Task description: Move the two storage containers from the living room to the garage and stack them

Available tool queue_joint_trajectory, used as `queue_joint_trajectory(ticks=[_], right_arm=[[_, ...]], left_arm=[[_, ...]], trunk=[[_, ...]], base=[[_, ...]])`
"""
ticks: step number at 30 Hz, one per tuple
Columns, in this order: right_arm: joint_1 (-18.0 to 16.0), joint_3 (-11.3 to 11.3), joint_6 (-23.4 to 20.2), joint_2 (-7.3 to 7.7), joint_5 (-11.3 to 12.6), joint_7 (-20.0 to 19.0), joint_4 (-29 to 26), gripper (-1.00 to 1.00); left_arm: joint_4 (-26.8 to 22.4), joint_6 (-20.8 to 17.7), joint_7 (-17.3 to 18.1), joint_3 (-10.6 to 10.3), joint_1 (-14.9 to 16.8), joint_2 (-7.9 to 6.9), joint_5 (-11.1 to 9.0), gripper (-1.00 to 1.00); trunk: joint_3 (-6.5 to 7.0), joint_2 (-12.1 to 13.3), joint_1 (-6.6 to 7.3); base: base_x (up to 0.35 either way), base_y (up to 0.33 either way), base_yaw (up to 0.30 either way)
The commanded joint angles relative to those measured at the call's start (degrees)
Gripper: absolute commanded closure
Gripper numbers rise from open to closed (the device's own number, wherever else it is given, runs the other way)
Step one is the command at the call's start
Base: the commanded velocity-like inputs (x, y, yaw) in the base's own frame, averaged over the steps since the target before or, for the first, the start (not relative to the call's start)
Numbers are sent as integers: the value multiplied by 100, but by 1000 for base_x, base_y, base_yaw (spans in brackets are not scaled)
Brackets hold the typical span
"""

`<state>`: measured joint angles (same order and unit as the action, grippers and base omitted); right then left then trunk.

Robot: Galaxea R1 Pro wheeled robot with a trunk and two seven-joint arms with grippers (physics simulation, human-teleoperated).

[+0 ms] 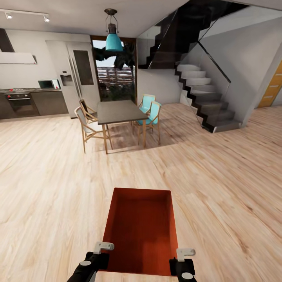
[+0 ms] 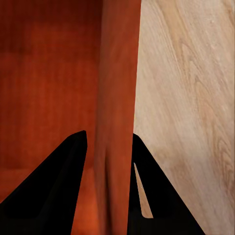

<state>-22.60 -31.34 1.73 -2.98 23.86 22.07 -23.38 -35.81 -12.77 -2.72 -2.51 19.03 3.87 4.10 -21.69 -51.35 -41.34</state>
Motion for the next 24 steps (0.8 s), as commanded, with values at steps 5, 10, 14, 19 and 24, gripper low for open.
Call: queue_joint_trajectory(ticks=[5,10,14,19,24], right_arm=[[-69,31,37,5,5,545,-17,100],[-69,37,38,5,5,547,-17,100],[-69,39,31,-6,5,571,-17,100],[-69,40,29,-9,5,578,-17,100],[-69,40,29,-2,5,571,-17,100]], left_arm=[[22,-32,-71,-135,-4,0,539,100],[22,-32,-71,-135,-4,0,539,100],[22,-32,-71,-135,-4,0,539,100],[22,-32,-71,-135,-4,0,539,100],[22,-32,-71,-135,-4,0,539,100]], trunk=[[-6,-4,-4],[-6,-4,-4],[-6,-4,-4],[-6,-4,-4],[-6,-4,-4]], base=[[321,0,0],[321,0,-18],[321,0,-197],[321,0,-272],[321,0,-283]])
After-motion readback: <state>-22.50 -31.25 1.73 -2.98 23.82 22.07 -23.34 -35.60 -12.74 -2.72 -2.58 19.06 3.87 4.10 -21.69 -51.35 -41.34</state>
